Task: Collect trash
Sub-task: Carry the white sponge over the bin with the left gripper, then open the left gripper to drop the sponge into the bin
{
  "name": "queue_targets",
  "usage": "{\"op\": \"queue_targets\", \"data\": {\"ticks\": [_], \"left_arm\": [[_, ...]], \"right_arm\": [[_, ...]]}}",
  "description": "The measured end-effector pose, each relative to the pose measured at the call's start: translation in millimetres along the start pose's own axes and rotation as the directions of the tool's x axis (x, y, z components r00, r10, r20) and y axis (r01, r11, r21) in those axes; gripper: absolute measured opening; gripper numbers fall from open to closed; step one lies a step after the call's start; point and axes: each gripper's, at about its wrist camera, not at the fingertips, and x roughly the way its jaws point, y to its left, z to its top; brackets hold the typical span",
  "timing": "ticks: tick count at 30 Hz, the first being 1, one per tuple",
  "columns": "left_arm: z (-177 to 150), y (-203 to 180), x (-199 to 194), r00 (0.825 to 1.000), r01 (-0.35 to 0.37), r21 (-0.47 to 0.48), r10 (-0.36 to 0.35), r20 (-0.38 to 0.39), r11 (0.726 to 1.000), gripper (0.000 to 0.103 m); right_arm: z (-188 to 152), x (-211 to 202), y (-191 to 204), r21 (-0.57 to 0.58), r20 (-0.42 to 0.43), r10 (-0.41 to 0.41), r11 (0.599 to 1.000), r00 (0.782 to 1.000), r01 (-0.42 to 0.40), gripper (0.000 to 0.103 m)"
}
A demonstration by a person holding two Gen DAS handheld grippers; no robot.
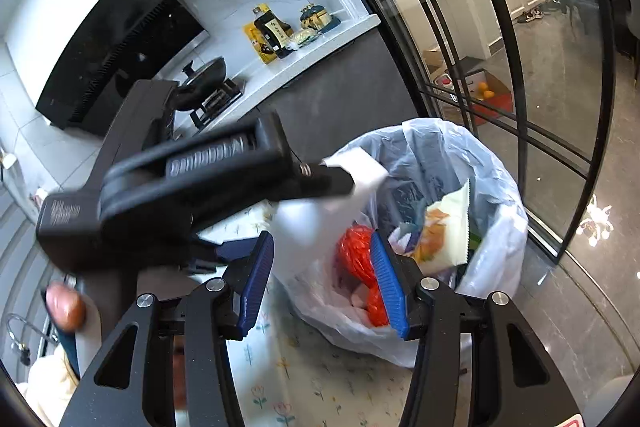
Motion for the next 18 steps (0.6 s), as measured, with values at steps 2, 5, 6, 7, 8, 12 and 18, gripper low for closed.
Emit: {"op": "queue_targets", "data": {"ticks": [2, 5, 6, 7, 8, 12, 18], "left_arm": [[-4.0, -6.5, -3.5, 1.0, -0.02, 0.048, 0.019, 0.016, 0.999, 0.094], [-6.7, -14.0, -7.1, 0.994, -0.098, 0.1, 0.091, 0.065, 0.99, 0.093], [-6.7, -13.7, -7.2, 0.993, -0.104, 0.101, 0.097, 0.069, 0.989, 0.092], [-6.9, -13.6, -7.5, 0.992, -0.108, 0.101, 0.101, 0.074, 0.989, 0.092], [-7.1, -12.5, -7.6, 0.992, -0.112, 0.098, 0.104, 0.078, 0.989, 0.091], [-8.6, -16.4, -8.2, 0.982, -0.155, 0.128, 0.139, 0.125, 0.98, 0.089], [-8.0, -11.4, -9.1, 0.981, -0.155, 0.103, 0.141, 0.135, 0.982, 0.089]], "right_arm": [[2.4, 8.1, -5.2, 0.015, 0.003, -0.042, 0.999, 0.999, 0.042, 0.049], [3.9, 15.5, -10.8, 0.025, -0.006, -0.038, 0.999, 0.999, 0.038, 0.057], [3.5, 16.2, -10.1, 0.015, -0.006, -0.048, 0.999, 0.999, 0.048, 0.057], [2.7, 17.0, -8.7, -0.003, -0.004, -0.056, 0.998, 0.998, 0.056, 0.057], [2.7, 16.2, -8.2, -0.01, 0.004, -0.054, 0.998, 0.999, 0.055, 0.058], [2.7, 20.7, -12.7, 0.015, -0.001, -0.024, 1.0, 1.0, 0.024, 0.059], [3.4, 23.9, -8.1, 0.014, -0.004, -0.026, 1.0, 1.0, 0.026, 0.058]]}}
